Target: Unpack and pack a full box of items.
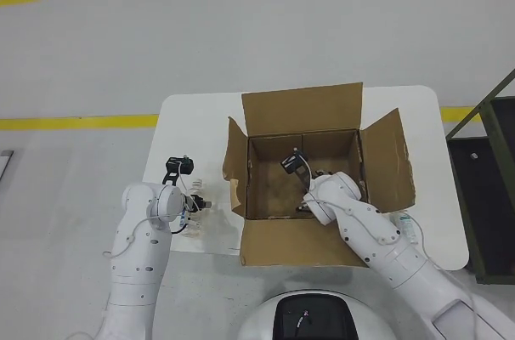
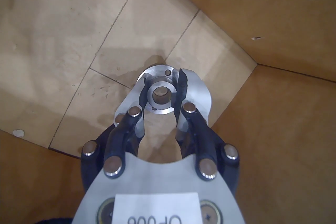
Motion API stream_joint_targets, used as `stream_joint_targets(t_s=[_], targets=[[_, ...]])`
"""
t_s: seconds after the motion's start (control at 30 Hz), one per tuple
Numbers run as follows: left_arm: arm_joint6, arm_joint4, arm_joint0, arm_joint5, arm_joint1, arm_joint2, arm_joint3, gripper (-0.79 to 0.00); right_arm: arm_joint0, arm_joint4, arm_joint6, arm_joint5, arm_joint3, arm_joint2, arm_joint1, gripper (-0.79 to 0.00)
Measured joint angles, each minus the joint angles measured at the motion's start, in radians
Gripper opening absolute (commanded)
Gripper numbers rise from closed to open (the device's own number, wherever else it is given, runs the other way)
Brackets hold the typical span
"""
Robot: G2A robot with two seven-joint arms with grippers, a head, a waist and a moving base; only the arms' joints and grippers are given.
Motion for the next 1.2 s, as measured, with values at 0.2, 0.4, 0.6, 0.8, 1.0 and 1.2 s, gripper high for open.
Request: stream_joint_targets(t_s=[0.2,0.4,0.6,0.8,1.0,1.2], targets=[[0.0,0.0,0.0,0.0,0.0,0.0,0.0,0.0,-0.045,0.026,-0.031,0.021,-0.17,0.089,0.013,-0.785],[0.0,0.0,0.0,0.0,0.0,0.0,0.0,0.0,-0.143,0.067,-0.063,0.007,-0.43,0.223,0.036,-0.785],[0.0,0.0,0.0,0.0,0.0,0.0,0.0,0.0,-0.251,0.119,-0.119,-0.027,-0.646,0.328,0.051,-0.785],[0.0,0.0,0.0,0.0,0.0,0.0,0.0,0.0,-0.281,0.103,-0.121,-0.047,-0.674,0.344,0.056,-0.785],[0.0,0.0,0.0,0.0,0.0,0.0,0.0,0.0,-0.281,0.104,-0.121,-0.047,-0.674,0.344,0.056,-0.785],[0.0,0.0,0.0,0.0,0.0,0.0,0.0,0.0,-0.302,0.109,-0.151,-0.076,-0.698,0.343,0.059,-0.785]])
